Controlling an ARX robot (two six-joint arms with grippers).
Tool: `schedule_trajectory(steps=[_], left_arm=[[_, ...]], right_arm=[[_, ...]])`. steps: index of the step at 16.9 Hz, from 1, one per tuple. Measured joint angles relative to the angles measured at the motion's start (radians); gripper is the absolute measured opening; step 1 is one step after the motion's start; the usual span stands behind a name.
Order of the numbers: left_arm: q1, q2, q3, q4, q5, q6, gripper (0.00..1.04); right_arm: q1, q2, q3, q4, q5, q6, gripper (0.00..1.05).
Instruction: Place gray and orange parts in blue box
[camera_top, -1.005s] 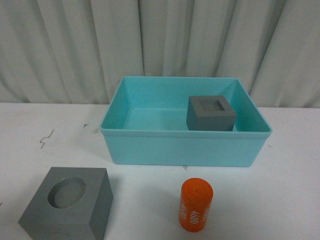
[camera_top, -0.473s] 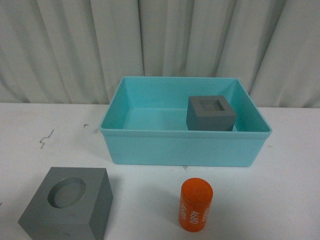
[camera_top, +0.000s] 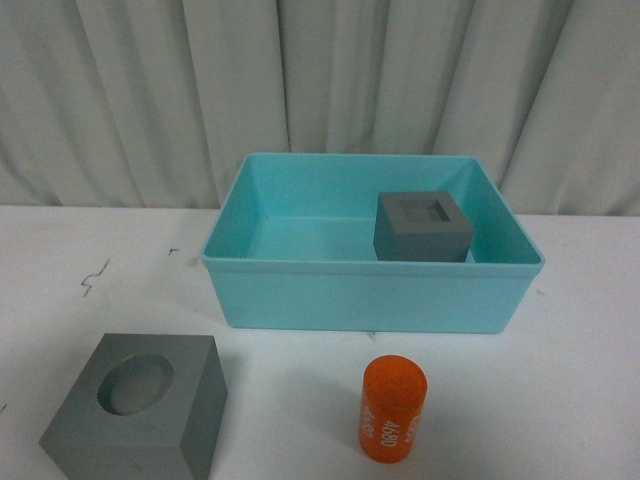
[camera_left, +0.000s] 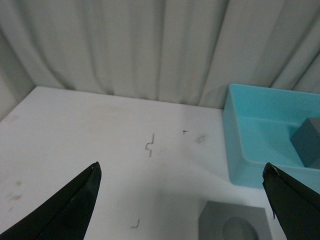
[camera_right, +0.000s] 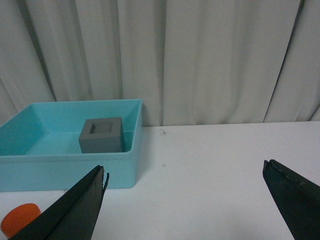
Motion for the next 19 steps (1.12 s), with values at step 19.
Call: schedule_trajectory(steps=[19], left_arm=[[-0.039,0.937,0.203,0.127,0.204,0.112,0.98]], right_arm=[[0.000,0.000,0.000,0.000,0.000,0.000,0.98]])
